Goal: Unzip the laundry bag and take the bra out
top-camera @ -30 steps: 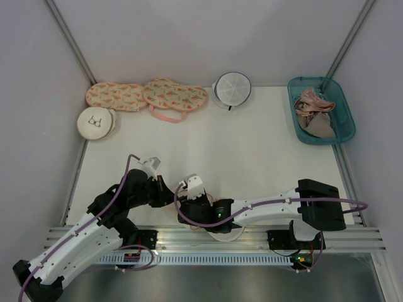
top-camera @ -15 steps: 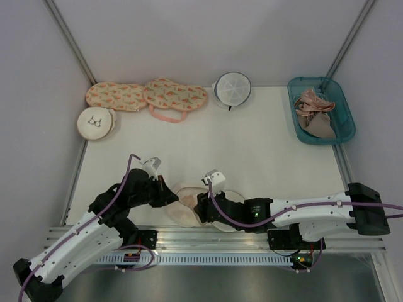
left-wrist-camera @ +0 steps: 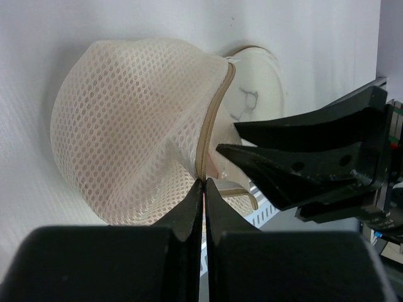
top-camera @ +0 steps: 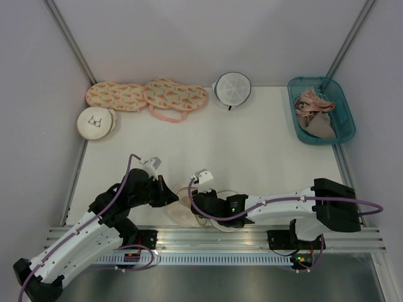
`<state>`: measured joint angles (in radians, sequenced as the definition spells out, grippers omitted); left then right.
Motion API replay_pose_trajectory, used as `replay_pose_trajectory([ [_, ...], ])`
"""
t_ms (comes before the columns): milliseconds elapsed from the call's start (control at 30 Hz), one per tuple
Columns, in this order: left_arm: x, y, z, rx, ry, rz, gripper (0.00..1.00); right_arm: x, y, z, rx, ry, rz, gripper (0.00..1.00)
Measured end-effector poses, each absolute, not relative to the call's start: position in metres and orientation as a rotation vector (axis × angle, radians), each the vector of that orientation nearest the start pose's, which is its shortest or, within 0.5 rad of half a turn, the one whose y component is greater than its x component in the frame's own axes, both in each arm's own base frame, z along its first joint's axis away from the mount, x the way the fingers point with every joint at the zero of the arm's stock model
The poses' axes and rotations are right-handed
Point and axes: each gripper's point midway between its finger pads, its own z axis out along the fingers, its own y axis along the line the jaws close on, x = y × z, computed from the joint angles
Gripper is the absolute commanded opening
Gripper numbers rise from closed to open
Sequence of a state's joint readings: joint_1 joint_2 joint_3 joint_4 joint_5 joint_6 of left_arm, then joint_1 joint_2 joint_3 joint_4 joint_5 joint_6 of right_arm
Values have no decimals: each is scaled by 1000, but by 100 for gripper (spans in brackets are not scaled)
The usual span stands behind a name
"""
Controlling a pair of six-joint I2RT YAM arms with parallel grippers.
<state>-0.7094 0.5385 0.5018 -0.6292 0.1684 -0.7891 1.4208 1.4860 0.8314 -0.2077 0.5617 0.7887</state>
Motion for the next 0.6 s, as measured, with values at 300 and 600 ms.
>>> replay_pose_trajectory([
  [300, 123, -183, 130, 3, 2405, -961, 2, 105, 404, 98, -580, 2219, 625, 34],
  [600, 123, -181, 128, -9, 2413, -946, 2, 83, 444, 83, -703, 2241, 652, 34],
])
